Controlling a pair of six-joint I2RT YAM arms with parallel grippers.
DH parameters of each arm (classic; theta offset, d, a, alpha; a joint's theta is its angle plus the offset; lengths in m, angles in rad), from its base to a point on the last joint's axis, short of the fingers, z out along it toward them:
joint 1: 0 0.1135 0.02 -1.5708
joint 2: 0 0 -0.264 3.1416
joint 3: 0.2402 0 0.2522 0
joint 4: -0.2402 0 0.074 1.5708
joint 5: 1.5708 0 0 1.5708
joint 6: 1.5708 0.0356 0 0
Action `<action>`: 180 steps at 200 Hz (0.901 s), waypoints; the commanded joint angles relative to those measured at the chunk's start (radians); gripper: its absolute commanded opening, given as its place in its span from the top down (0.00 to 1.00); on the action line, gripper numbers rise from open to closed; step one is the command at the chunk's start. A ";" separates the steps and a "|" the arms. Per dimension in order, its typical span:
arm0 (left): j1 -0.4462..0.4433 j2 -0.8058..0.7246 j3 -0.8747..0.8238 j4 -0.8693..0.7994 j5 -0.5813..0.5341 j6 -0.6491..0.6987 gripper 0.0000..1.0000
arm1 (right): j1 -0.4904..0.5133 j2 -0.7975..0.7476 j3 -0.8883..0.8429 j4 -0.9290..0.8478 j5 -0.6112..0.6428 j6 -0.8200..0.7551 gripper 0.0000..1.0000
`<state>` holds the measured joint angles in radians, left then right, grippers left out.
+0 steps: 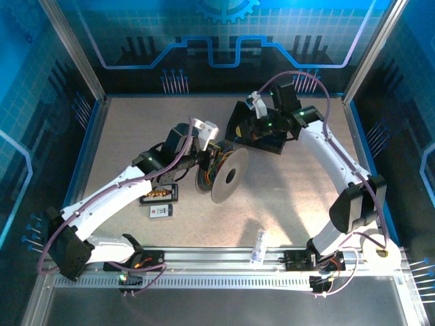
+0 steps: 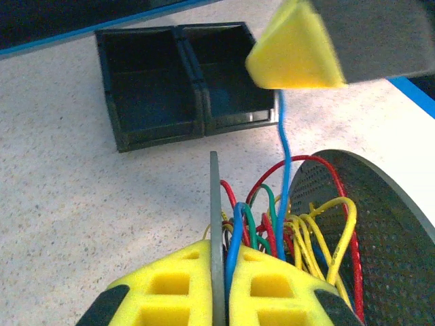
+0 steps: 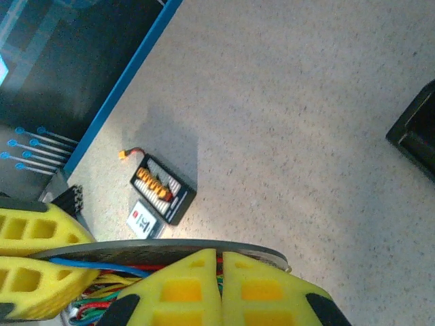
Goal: Wrap the cables
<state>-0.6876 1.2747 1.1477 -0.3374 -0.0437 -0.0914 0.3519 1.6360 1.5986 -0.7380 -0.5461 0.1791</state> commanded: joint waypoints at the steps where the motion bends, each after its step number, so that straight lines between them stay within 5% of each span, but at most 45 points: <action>1: -0.021 -0.081 -0.014 0.021 0.128 0.107 1.00 | -0.047 0.065 0.077 -0.098 0.052 -0.092 1.00; 65: 0.019 -0.145 -0.114 0.203 0.114 0.088 1.00 | -0.080 0.032 -0.118 -0.022 0.104 0.000 1.00; 132: 0.055 -0.206 -0.223 0.375 0.178 0.050 1.00 | -0.139 -0.137 -0.316 0.276 -0.135 0.226 1.00; 180: 0.097 -0.261 -0.293 0.525 0.237 -0.011 1.00 | -0.150 -0.010 -0.412 0.208 -0.082 0.134 1.00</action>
<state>-0.6193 1.0885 0.8646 0.0116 0.1143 -0.0444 0.2607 1.5211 1.2419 -0.5068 -0.7769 0.3656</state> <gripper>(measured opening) 0.089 0.060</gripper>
